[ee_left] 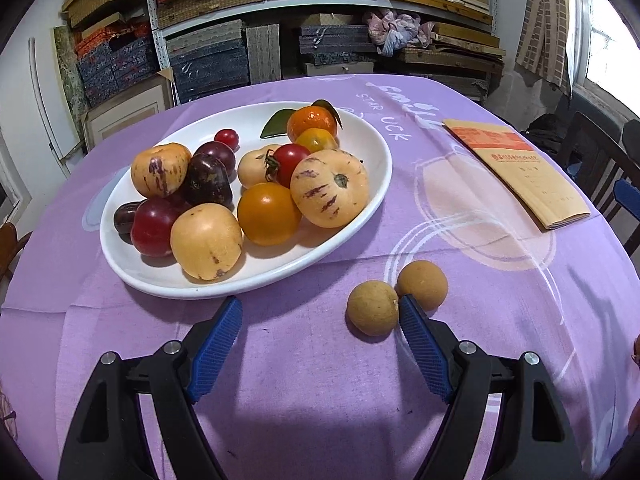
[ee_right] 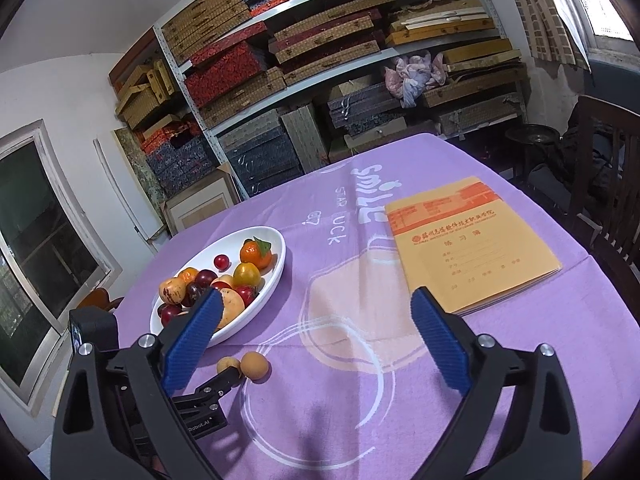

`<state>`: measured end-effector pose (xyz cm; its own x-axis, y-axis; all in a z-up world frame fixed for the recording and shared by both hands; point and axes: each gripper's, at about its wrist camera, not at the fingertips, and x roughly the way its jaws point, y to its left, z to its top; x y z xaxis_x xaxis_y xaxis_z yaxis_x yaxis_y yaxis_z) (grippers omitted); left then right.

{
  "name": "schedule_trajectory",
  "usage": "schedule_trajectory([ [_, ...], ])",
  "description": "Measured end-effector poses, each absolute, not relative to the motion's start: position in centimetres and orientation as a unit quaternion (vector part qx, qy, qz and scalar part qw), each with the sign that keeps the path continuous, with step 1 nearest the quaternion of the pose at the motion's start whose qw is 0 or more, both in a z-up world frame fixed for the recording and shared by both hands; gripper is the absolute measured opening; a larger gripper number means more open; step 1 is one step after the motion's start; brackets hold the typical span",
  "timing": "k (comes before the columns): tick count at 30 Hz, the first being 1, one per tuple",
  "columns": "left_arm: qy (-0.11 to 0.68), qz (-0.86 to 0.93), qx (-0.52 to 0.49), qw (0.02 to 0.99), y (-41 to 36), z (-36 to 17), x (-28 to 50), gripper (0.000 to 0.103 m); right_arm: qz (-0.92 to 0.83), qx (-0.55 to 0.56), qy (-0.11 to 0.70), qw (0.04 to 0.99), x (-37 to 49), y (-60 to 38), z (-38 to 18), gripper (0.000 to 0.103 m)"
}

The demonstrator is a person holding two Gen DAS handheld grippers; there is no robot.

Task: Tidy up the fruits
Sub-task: 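Move both tools toward the two small tan fruits on the cloth, then grasp a small tan fruit with the left tool while the right grasps the other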

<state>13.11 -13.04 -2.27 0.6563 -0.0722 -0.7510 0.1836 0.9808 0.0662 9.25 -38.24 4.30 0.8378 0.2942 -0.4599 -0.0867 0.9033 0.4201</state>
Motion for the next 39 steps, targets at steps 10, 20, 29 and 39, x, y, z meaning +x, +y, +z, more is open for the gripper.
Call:
schedule_trajectory([
  [10,0.428,-0.088,0.051,0.898,-13.3,-2.8,13.7,0.051,0.101,0.197,0.271,0.937,9.5,-38.1,4.2,0.093],
  [20,0.423,-0.101,0.035,0.9,-12.8,-2.6,13.4,0.041,0.104,0.19,0.278,0.936,9.7,-37.7,3.8,0.093],
  [29,0.412,-0.101,0.047,0.905,-11.1,-1.7,11.5,0.028,0.109,0.173,0.291,0.935,10.0,-36.9,3.2,0.093],
  [39,0.428,-0.117,0.02,0.896,-11.8,-2.4,13.4,0.029,0.103,0.166,0.296,0.935,10.3,-36.9,2.7,0.093],
])
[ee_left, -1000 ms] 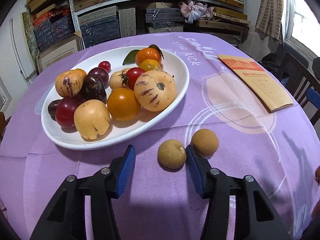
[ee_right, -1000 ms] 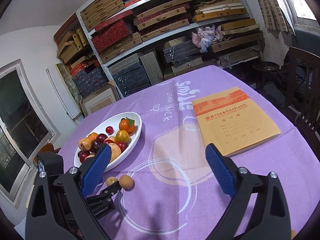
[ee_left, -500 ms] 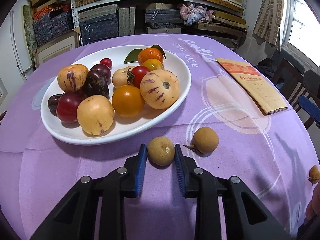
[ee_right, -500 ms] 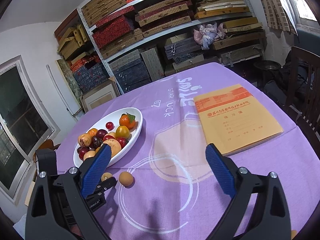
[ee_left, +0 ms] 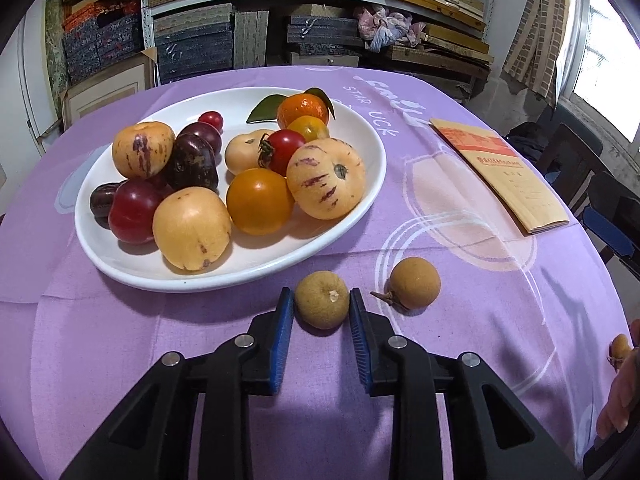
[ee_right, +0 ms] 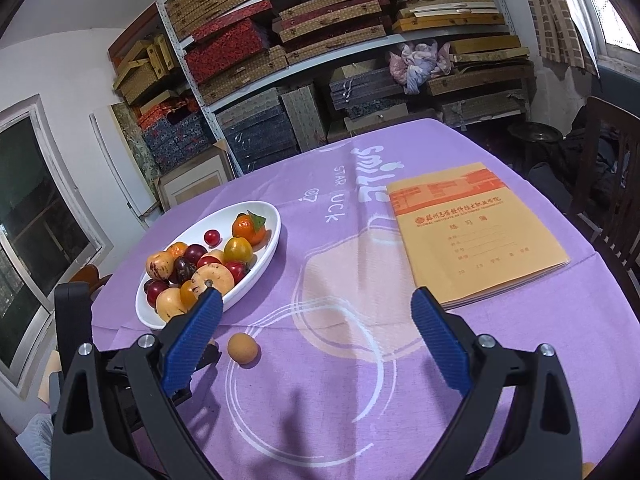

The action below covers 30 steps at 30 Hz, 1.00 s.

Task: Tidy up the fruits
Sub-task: 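Grasp a small tan fruit with the left tool while the right grasps the other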

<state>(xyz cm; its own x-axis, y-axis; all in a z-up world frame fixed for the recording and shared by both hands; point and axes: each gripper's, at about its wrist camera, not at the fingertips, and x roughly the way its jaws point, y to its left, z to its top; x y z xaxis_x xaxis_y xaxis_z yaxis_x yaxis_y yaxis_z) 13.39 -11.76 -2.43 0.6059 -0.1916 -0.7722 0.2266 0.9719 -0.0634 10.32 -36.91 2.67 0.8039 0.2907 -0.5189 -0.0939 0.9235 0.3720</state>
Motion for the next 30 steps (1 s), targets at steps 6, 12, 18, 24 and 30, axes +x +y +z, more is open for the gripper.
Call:
schedule_trajectory([
  [6,0.425,-0.119,0.018,0.897,-12.0,-2.5,13.8,0.027,0.105,0.162,0.296,0.935,10.4,-37.0,2.7,0.093],
  [12,0.409,-0.109,0.03,0.905,-11.3,-1.7,12.6,0.027,0.117,0.148,0.305,0.934,10.5,-36.4,2.7,0.093],
  [18,0.379,-0.066,0.06,0.921,-6.4,0.2,8.6,0.027,0.161,0.055,0.34,0.925,10.4,-32.1,1.8,0.092],
  [24,0.381,-0.025,0.015,0.924,-1.5,-0.6,7.5,0.027,0.176,-0.018,0.361,0.915,10.9,-27.8,0.7,0.081],
  [30,0.385,-0.039,0.002,0.922,-0.8,-0.7,7.4,0.027,0.168,-0.048,0.401,0.899,12.8,-25.4,-1.2,0.067],
])
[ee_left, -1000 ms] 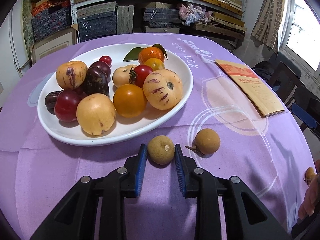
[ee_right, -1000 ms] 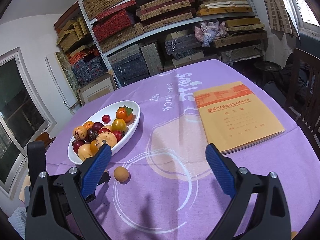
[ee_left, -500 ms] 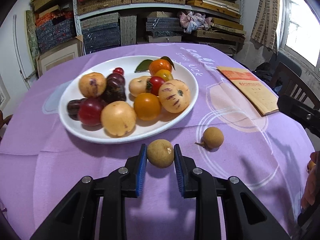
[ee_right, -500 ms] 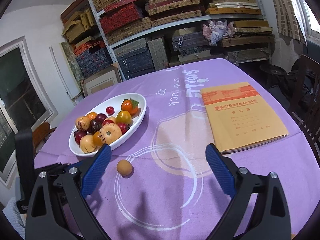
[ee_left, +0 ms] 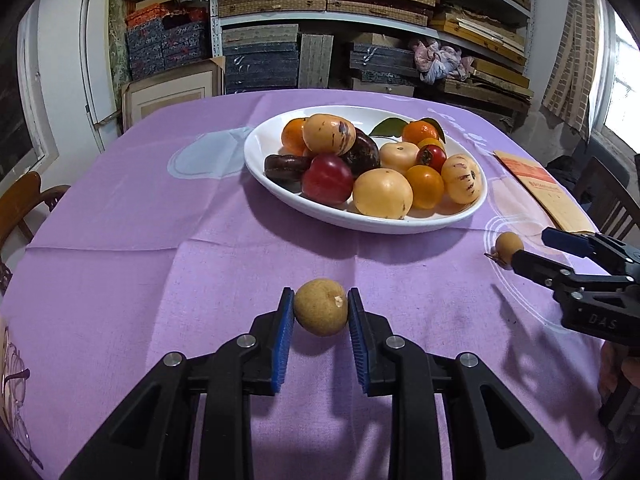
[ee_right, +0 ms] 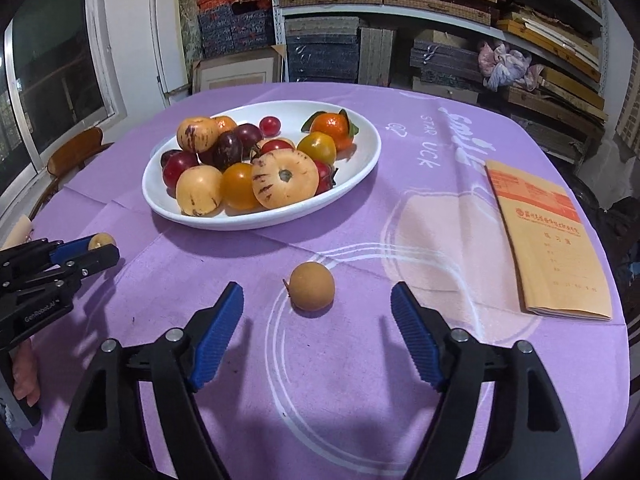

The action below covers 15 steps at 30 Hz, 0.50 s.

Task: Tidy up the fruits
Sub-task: 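Grasp a small tan fruit with the left tool while the right grasps the other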

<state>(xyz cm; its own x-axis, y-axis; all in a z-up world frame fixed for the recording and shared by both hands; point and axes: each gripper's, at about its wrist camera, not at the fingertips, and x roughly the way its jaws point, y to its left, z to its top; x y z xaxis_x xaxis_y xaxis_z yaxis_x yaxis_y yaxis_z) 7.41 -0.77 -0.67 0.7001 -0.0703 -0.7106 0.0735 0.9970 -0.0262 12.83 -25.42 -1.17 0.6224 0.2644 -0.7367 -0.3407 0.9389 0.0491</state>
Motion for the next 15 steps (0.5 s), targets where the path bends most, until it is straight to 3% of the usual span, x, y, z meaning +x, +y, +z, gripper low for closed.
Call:
schedule_trajectory([
  [1,0.386,-0.042,0.001,0.921,-0.77,-0.75,7.39,0.027,0.17,-0.048,0.405,0.897,13.06,-25.24,-1.36,0.06],
  [6,0.391,-0.052,-0.006,0.919,-0.71,-0.93,7.3,0.027,0.167,-0.048,0.407,0.897,13.47,-24.93,-1.57,0.058],
  [15,0.396,-0.056,-0.009,0.917,-0.83,-1.04,7.28,0.027,0.175,-0.055,0.415,0.891,13.79,-24.43,-1.68,0.037],
])
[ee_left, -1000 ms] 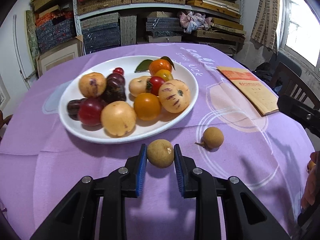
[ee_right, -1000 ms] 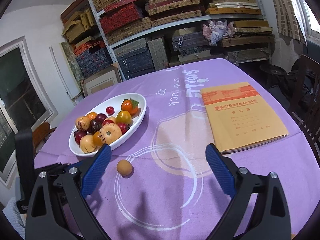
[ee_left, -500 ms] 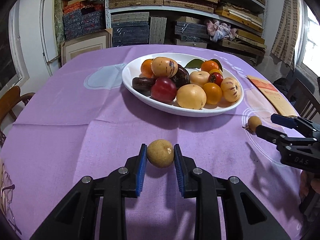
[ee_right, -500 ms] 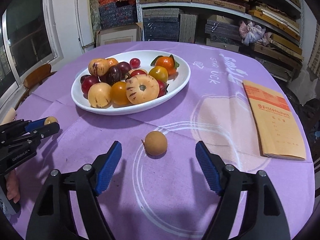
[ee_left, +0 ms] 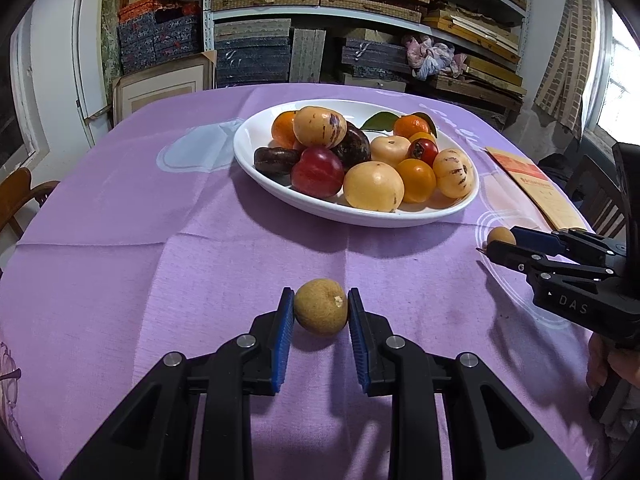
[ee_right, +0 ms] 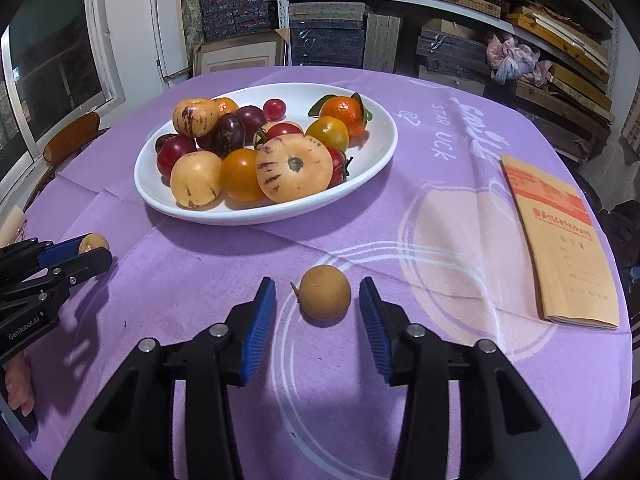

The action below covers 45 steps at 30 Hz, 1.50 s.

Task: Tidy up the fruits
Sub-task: 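Grasp a small tan fruit with the left tool while the right grasps the other, then lower both small tan fruits onto the white plate and open both tools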

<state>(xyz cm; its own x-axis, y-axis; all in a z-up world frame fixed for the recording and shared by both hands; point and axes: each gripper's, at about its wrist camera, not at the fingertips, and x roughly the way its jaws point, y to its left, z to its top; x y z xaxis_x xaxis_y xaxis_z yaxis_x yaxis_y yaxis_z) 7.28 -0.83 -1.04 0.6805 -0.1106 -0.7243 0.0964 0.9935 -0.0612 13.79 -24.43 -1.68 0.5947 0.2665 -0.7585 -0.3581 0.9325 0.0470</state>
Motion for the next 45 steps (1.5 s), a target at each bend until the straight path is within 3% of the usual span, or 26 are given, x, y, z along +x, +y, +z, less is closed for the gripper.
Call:
schedule_trajectory([
  [4,0.401,-0.059,-0.015,0.914,-0.6,-1.2,7.6,0.027,0.176,-0.056,0.419,0.889,13.9,-24.3,-1.8,0.027],
  [16,0.402,-0.06,-0.029,0.913,-0.2,-1.3,7.8,0.027,0.18,-0.047,0.402,0.897,13.2,-25.0,-1.0,0.026],
  [23,0.382,-0.066,-0.029,0.921,-0.6,1.7,8.9,0.027,0.189,-0.029,0.366,0.911,12.5,-25.6,2.8,0.026],
  [31,0.376,-0.087,-0.014,0.922,-4.1,5.5,16.6,0.027,0.181,-0.039,0.357,0.915,19.2,-22.8,6.7,0.026],
  [41,0.392,-0.058,-0.011,0.918,-5.8,3.9,23.9,0.027,0.168,-0.021,0.387,0.906,28.2,-20.6,5.4,0.026],
  [45,0.392,-0.068,-0.024,0.917,-4.9,3.5,24.6,0.033,0.17,-0.021,0.391,0.904,29.6,-20.5,4.6,0.027],
])
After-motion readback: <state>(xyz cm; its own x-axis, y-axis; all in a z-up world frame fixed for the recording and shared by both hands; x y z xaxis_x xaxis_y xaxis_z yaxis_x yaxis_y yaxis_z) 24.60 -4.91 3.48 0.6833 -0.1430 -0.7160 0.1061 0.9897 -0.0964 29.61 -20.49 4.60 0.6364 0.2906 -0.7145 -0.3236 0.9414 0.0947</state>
